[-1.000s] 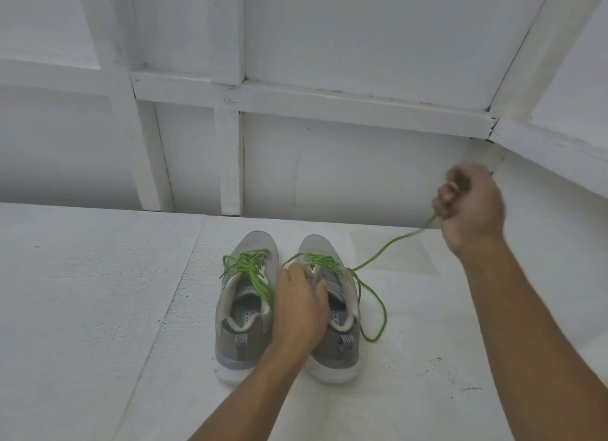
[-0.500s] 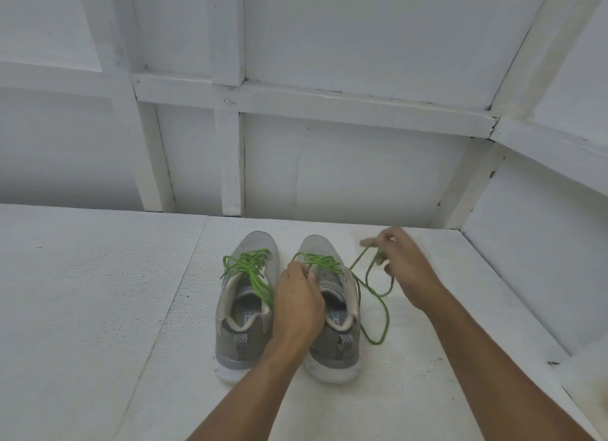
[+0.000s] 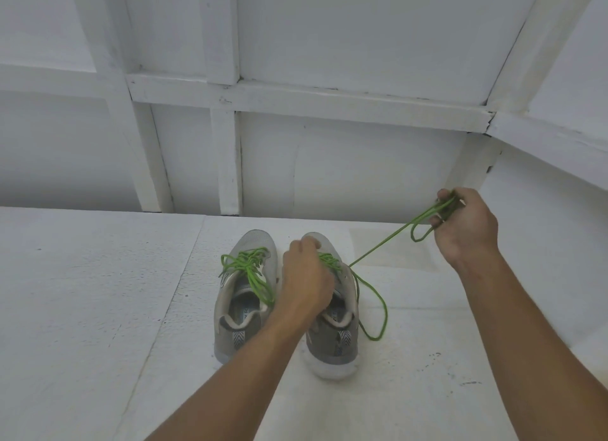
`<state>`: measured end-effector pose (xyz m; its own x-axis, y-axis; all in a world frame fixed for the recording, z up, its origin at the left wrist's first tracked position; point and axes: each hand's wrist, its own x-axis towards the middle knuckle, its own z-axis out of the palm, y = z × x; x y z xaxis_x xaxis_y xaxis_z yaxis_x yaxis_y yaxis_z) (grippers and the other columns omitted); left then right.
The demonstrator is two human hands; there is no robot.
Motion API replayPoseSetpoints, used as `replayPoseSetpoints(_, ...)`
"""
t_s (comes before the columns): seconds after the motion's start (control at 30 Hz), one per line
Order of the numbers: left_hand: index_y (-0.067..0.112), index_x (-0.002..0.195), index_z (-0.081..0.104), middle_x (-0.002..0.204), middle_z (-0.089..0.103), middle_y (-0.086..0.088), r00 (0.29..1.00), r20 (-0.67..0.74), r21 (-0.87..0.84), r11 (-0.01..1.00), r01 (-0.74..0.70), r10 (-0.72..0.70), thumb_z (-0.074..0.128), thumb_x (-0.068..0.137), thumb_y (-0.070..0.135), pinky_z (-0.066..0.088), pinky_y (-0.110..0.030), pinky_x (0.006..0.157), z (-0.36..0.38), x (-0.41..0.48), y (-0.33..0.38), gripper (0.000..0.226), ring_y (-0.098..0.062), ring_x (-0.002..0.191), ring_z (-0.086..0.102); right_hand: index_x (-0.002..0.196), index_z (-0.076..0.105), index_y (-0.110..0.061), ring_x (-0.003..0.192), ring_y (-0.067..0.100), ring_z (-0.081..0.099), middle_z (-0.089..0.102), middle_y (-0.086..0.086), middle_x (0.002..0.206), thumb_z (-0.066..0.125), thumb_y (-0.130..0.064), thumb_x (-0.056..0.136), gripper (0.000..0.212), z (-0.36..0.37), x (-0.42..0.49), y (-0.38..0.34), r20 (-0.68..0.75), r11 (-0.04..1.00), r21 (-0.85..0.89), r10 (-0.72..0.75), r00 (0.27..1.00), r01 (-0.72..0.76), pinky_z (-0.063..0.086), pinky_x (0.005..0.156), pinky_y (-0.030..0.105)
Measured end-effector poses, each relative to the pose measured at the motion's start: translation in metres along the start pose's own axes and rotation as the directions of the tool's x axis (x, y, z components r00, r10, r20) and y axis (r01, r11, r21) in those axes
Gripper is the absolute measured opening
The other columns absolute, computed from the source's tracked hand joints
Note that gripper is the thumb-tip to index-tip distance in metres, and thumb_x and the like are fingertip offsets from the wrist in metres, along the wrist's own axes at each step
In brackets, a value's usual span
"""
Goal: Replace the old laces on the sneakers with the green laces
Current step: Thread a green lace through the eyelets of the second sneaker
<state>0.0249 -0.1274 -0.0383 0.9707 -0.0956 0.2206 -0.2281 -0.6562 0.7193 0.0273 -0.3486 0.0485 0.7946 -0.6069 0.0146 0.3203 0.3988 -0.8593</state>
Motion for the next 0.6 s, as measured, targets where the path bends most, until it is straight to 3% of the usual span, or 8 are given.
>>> replayPoseSetpoints(0.07, 0.01, 0.129, 0.053, 0.132, 0.052, -0.009, 0.988, 0.112, 0.059, 0.992, -0.113, 0.106, 0.039, 0.093, 0.004, 0.04, -0.036, 0.101, -0.003, 0.018, 0.014, 0.04, -0.027, 0.121, 0.046, 0.084, 0.047, -0.017, 0.063, 0.015, 0.051, 0.06, 0.002, 0.068, 0.045, -0.011, 0.09, 0.009, -0.001, -0.001, -0.002, 0.009, 1.0, 0.009, -0.002, 1.0, 0.002, 0.031, 0.053, 0.026)
replayPoseSetpoints(0.13, 0.013, 0.133, 0.053, 0.133, 0.056, -0.008, 0.927, 0.327, 0.146, 0.959, -0.242, 0.184, 0.037, 0.097, 0.009, 0.041, -0.038, 0.103, -0.001, 0.035, 0.027, 0.04, -0.027, 0.123, 0.049, 0.079, 0.047, -0.018, 0.062, 0.015, 0.051, 0.057, 0.0, 0.065, 0.045, -0.014, 0.092, 0.013, -0.001, -0.004, 0.0, 0.052, 0.999, 0.02, 0.03, 0.998, -0.031, 0.035, 0.056, 0.027)
replayPoseSetpoints(0.2, 0.015, 0.134, 0.053, 0.136, 0.055, -0.007, 0.809, 0.565, 0.263, 0.894, -0.364, 0.163, 0.037, 0.099, 0.012, 0.041, -0.039, 0.104, 0.003, 0.049, 0.035, 0.039, -0.027, 0.125, 0.049, 0.073, 0.046, -0.018, 0.058, 0.014, 0.047, 0.048, -0.002, 0.057, 0.045, -0.016, 0.092, 0.019, -0.001, -0.009, 0.006, 0.109, 0.996, 0.033, 0.083, 0.991, -0.087, 0.035, 0.057, 0.026)
replayPoseSetpoints(0.27, 0.011, 0.13, 0.057, 0.133, 0.057, -0.009, 0.728, 0.68, 0.382, 0.808, -0.449, 0.083, 0.038, 0.098, 0.012, 0.044, -0.039, 0.101, 0.007, 0.057, 0.039, 0.037, -0.028, 0.121, 0.051, 0.071, 0.048, -0.017, 0.051, 0.012, 0.04, 0.039, -0.003, 0.052, 0.046, -0.015, 0.091, 0.02, -0.002, -0.014, 0.018, 0.129, 0.991, 0.032, 0.128, 0.983, -0.134, 0.031, 0.052, 0.025)
replayPoseSetpoints(0.4, 0.01, 0.125, 0.058, 0.127, 0.06, -0.008, 0.72, 0.692, 0.436, 0.762, -0.478, 0.055, 0.042, 0.096, 0.016, 0.043, -0.034, 0.085, 0.007, 0.063, 0.042, 0.034, -0.024, 0.105, 0.053, 0.072, 0.05, -0.014, 0.048, 0.012, 0.036, 0.036, -0.002, 0.051, 0.048, -0.012, 0.091, 0.019, -0.014, -0.028, 0.051, 0.115, 0.977, -0.048, 0.214, 0.97, -0.209, 0.028, 0.049, 0.026)
replayPoseSetpoints(0.5, 0.018, 0.133, 0.048, 0.133, 0.054, -0.004, 0.729, 0.681, 0.343, 0.851, -0.398, 0.066, 0.05, 0.094, 0.02, 0.041, -0.033, 0.091, 0.004, 0.064, 0.041, 0.04, -0.023, 0.116, 0.049, 0.072, 0.051, -0.013, 0.053, 0.014, 0.04, 0.041, -0.001, 0.053, 0.049, -0.009, 0.089, 0.017, -0.023, -0.034, 0.073, 0.092, 0.962, -0.118, 0.257, 0.962, -0.246, 0.033, 0.055, 0.027)
replayPoseSetpoints(0.6, 0.023, 0.128, 0.047, 0.126, 0.058, -0.001, 0.787, 0.615, 0.173, 0.967, -0.189, 0.044, 0.057, 0.089, 0.027, 0.044, -0.033, 0.091, 0.002, 0.066, 0.034, 0.041, -0.019, 0.105, 0.052, 0.073, 0.054, -0.011, 0.058, 0.016, 0.046, 0.047, 0.0, 0.055, 0.049, -0.008, 0.088, 0.017, -0.03, -0.034, 0.091, 0.043, 0.959, -0.095, 0.271, 0.962, -0.266, 0.039, 0.061, 0.028)
